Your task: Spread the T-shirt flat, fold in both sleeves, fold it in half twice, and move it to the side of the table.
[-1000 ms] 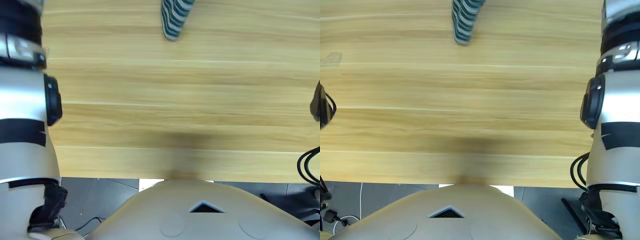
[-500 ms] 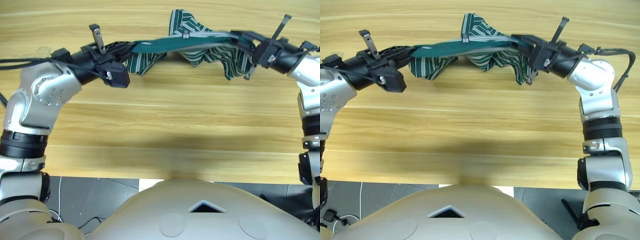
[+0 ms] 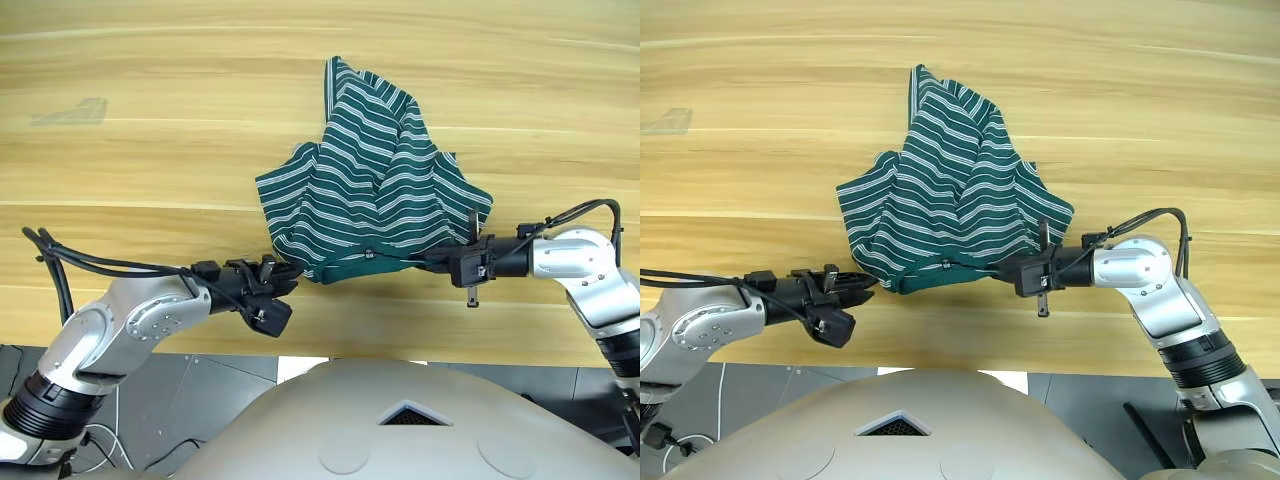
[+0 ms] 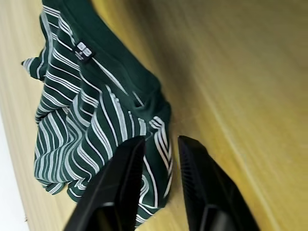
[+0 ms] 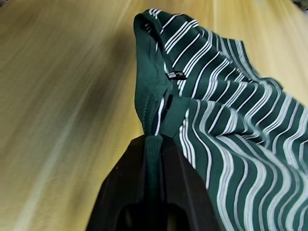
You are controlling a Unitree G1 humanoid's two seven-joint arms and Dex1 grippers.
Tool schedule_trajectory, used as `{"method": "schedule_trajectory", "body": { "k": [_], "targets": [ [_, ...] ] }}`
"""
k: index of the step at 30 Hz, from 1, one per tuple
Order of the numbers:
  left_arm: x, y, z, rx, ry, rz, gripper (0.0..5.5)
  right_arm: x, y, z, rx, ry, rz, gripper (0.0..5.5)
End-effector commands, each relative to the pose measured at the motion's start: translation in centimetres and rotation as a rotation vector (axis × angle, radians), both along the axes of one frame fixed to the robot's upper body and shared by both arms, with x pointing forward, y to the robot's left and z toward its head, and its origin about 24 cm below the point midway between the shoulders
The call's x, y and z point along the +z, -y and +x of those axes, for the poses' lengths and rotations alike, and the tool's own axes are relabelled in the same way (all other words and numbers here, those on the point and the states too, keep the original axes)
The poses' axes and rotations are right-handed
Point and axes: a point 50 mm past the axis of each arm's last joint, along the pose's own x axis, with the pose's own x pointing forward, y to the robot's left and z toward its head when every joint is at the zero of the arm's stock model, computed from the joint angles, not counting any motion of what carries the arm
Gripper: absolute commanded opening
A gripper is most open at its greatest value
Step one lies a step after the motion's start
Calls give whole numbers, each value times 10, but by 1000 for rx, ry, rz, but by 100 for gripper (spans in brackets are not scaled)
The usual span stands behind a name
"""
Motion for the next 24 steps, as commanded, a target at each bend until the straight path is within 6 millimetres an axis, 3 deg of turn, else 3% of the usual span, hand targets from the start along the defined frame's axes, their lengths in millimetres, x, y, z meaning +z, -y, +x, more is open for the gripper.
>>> {"method": "schedule_trajectory", "body": {
  "k": [1,4,9,14,19,24],
  "targets": [
    [4,-2,-13,-11,-68,28,190,1,4,-4,-1,-26,-29,6],
    [6,-3,-15,2,-104,16,233,1,8,-4,-27,-61,-39,6],
    [16,3,-11,59,-236,-136,293,5,14,-6,-42,-181,-23,87],
    [35,14,10,121,-362,-398,371,13,14,0,-62,-297,87,93],
    [37,13,26,187,-387,-474,442,21,12,9,-69,-326,131,93],
    [30,10,36,218,-349,-456,442,24,12,12,-71,-351,157,93]
  ]
}}
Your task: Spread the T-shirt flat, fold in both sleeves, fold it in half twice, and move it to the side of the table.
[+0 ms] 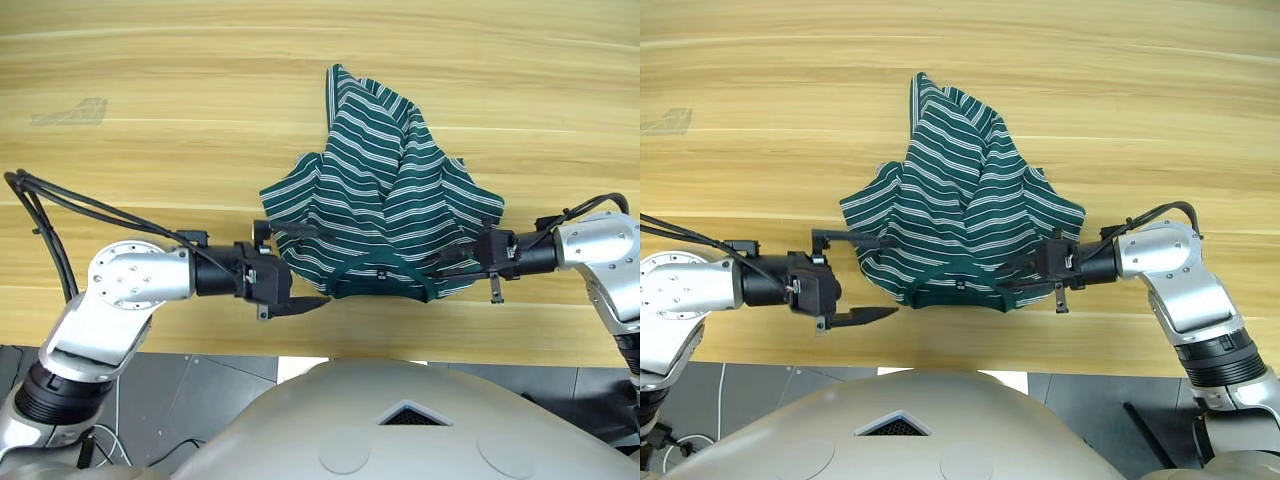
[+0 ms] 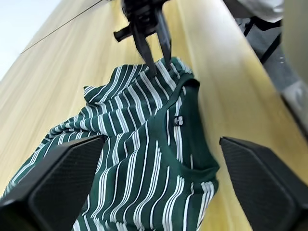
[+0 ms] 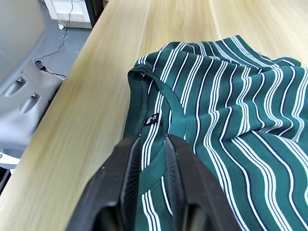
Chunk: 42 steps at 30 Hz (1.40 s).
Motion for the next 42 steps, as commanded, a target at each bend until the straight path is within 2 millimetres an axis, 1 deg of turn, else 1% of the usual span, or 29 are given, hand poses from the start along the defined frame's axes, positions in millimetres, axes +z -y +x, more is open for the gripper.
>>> {"method": "schedule_trajectory", "body": {
  "k": [1,3,5,6,7,8,11,13,17,21,23,27,32,34,39,42],
  "targets": [
    [-3,0,8,19,46,19,442,6,0,7,-10,15,21,93],
    [-3,2,18,48,100,3,442,8,-4,20,-61,110,38,93],
    [-2,5,38,122,204,-12,442,10,-10,44,-164,270,49,93],
    [-4,5,53,166,297,23,442,12,-15,59,-244,363,58,93],
    [-7,8,64,187,354,30,442,11,-20,76,-313,453,53,93],
    [-9,13,71,192,373,18,442,8,-26,89,-371,515,43,93],
    [-19,28,93,197,424,0,442,-2,-35,120,-491,597,-11,93],
    [-28,36,111,218,451,6,442,-8,-45,137,-518,641,-56,93],
    [-46,47,138,270,470,13,442,-23,-58,156,-529,678,-145,93],
    [-63,49,151,305,467,44,442,-39,-62,164,-559,678,-254,93],
    [-71,48,154,313,461,67,442,-46,-63,164,-560,685,-303,93],
    [-86,39,152,339,428,81,442,-57,-63,161,-555,684,-369,93],
    [-102,25,142,357,394,105,442,-60,-52,161,-585,696,-408,93],
    [-108,16,135,361,390,113,442,-59,-44,162,-601,705,-421,93],
    [-118,-7,109,355,383,141,442,-60,-25,159,-630,706,-429,93],
    [-120,-16,92,350,378,156,442,-63,-21,156,-626,709,-436,93]
  ]
}}
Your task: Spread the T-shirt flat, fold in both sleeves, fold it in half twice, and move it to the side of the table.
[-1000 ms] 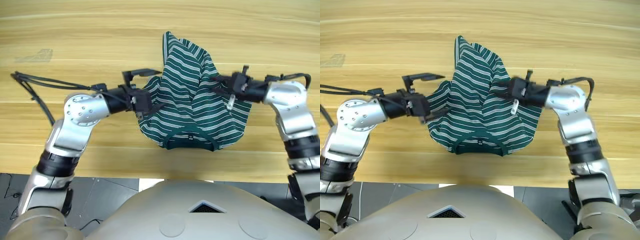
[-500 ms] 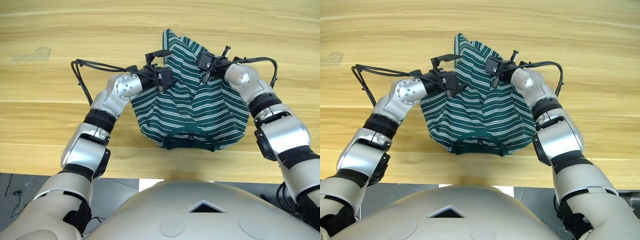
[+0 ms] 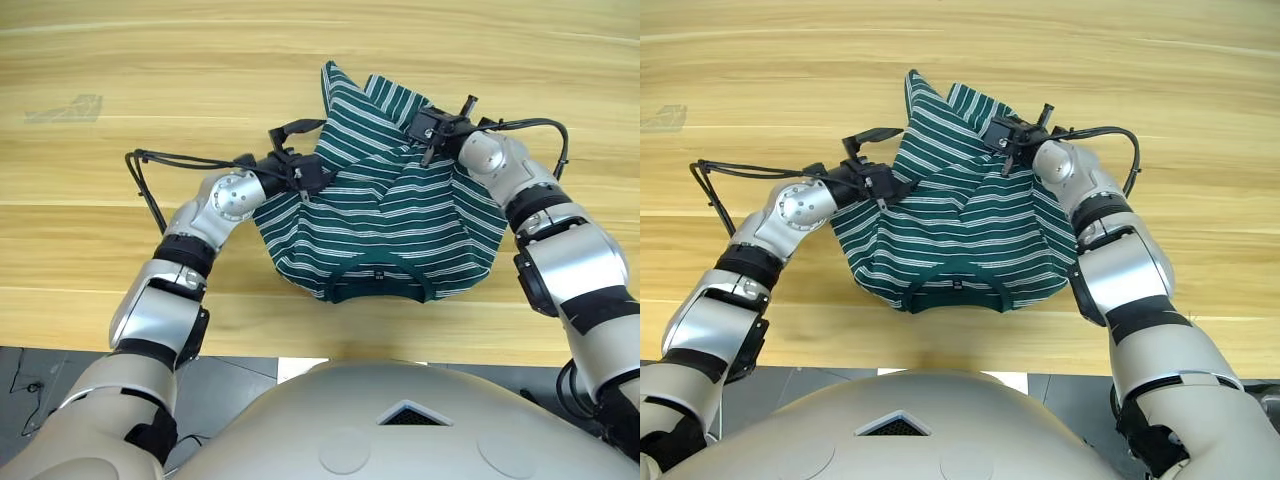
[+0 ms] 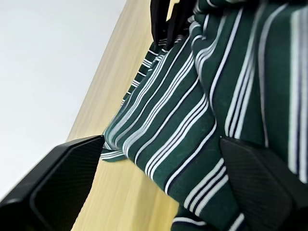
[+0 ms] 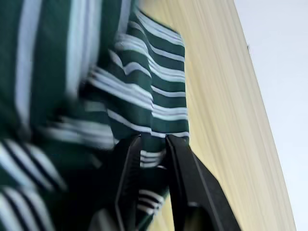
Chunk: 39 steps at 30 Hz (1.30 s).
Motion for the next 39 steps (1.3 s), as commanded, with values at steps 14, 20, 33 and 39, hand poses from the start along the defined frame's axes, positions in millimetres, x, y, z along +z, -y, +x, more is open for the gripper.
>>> {"method": "schedule_trajectory", "body": {
  "k": [14,20,33,39],
  "targets": [
    [4,-11,-93,-102,-98,183,442,-19,41,-69,311,-215,-46,93],
    [11,-3,-100,-129,-86,220,442,-10,23,-93,279,-168,67,93],
    [68,-15,-53,-24,12,21,442,66,17,-52,172,116,278,93],
    [92,11,3,-9,18,-185,442,46,-2,-16,149,49,210,93]
  ]
}}
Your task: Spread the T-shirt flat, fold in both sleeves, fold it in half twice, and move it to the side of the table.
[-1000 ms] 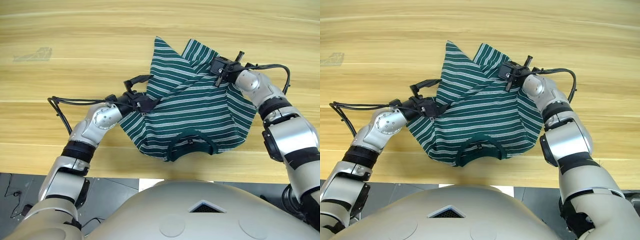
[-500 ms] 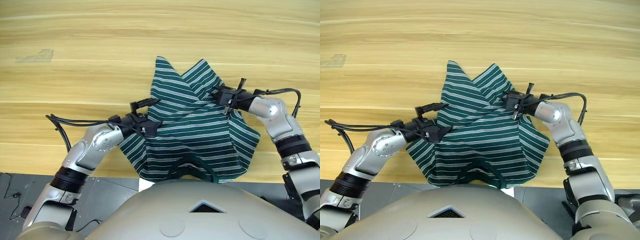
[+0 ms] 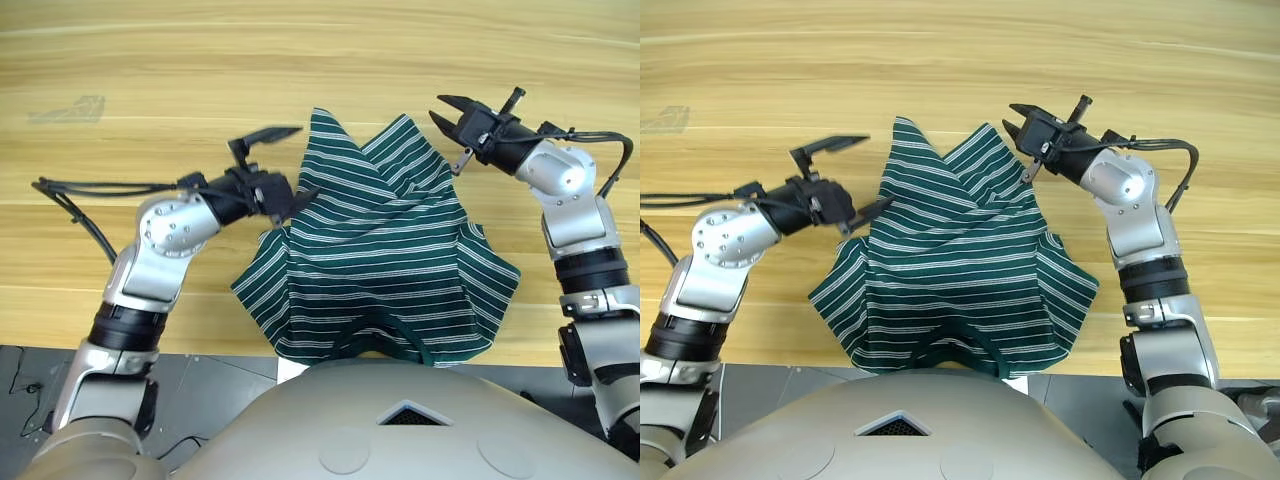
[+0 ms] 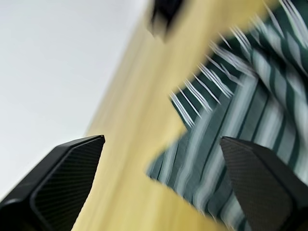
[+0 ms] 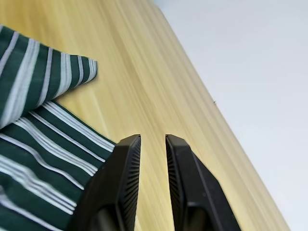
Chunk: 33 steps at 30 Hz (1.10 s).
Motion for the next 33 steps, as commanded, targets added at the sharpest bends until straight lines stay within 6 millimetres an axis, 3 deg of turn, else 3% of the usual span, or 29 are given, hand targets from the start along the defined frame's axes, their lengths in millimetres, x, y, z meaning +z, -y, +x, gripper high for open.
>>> {"method": "schedule_trajectory", "body": {
  "k": [1,4,6,10,14,19,26,33],
  "targets": [
    [3,18,33,-4,4,11,442,-15,-19,23,10,-60,-65,93],
    [-17,24,60,20,35,207,442,-29,-29,35,-16,-98,-139,93],
    [-43,18,71,42,51,417,442,-38,-36,37,-10,-126,-197,93],
    [-76,12,73,49,12,524,442,-49,-45,38,-6,-145,-297,93],
    [-96,8,69,59,-8,573,442,-58,-40,37,-29,-131,-390,93],
    [-106,-5,63,85,-34,580,442,-64,-16,36,-117,-118,-462,93],
    [-104,-22,62,115,-37,587,442,-46,27,47,-370,-63,-444,93],
    [-101,-25,64,132,-35,582,442,-42,32,48,-434,-62,-305,93]
  ]
}}
